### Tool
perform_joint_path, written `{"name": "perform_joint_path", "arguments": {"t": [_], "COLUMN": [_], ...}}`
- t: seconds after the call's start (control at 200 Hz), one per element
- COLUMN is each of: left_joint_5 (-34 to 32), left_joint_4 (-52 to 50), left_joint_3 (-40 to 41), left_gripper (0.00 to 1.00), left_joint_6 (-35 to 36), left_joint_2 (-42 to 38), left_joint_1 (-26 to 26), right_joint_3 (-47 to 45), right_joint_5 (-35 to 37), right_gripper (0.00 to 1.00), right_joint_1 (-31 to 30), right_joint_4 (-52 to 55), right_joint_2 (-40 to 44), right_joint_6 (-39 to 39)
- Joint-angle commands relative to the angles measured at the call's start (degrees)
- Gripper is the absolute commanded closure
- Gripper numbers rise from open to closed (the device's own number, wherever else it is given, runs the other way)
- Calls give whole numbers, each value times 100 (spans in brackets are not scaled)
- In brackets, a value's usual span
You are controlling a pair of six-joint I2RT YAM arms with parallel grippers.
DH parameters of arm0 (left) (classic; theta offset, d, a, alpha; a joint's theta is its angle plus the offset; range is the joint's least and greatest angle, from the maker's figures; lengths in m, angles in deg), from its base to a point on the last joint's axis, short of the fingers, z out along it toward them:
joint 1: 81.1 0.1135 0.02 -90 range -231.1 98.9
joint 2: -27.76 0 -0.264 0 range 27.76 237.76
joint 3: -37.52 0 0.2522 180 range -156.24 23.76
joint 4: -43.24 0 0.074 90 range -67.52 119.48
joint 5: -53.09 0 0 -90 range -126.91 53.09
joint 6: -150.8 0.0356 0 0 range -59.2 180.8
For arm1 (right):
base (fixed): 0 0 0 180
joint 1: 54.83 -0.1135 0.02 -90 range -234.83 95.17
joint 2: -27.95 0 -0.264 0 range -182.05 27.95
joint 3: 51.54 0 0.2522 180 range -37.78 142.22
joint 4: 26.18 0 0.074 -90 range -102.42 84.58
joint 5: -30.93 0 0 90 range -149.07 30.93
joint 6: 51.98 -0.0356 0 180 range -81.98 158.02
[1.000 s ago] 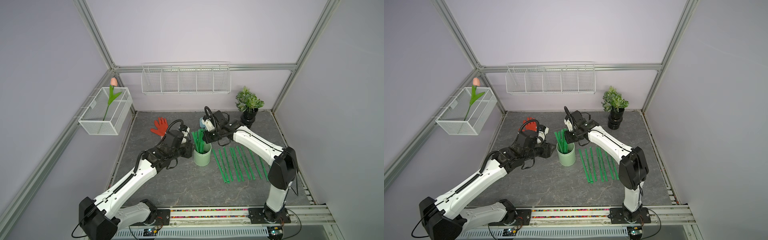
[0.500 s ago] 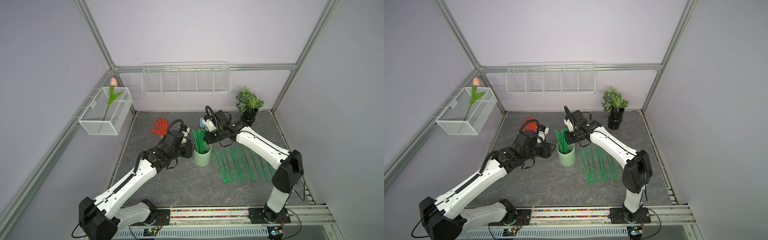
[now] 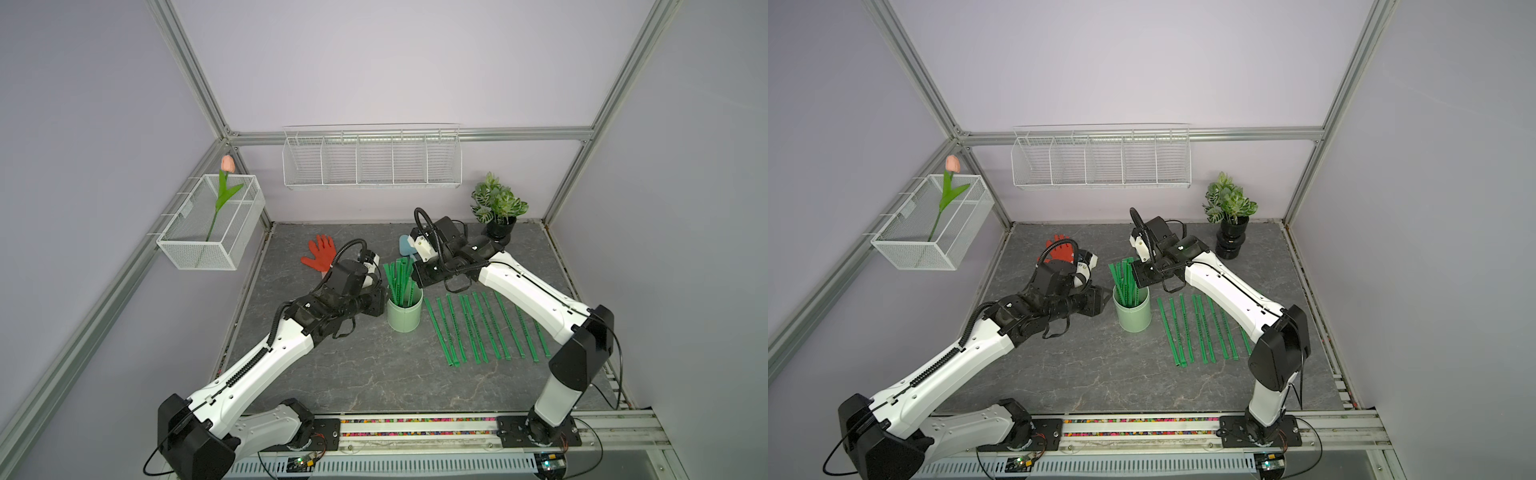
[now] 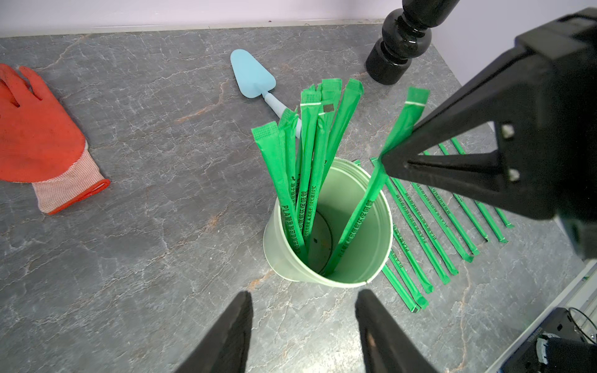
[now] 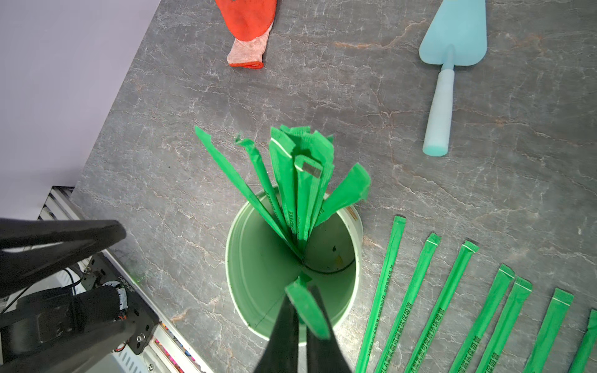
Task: Take the straws out of the storage container
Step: Pick up the straw from the container.
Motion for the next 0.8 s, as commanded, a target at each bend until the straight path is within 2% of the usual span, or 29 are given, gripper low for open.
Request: {"name": "perform_joint_path", "arguments": {"t": [0.0, 0.51, 0.8], "left_joint_5": [8, 15, 12], "left_joint_4": [10, 1, 11], "left_joint_3": [-3, -5, -4], "left_gripper": [45, 45, 45], "left_joint_6": [18, 12, 16], "left_joint_2": [-16, -39, -11], "left_joint_1": [-16, -16, -15], "right_joint_3": [260, 1224, 1537], "right_joint_5": [43, 40, 248], "right_gripper": [91, 91, 91], "right_joint_1": [-29, -29, -8], "right_joint_4": [274, 1168, 1227], "right_joint_2": [233, 435, 730], "right_joint_6": [147, 430, 451]}}
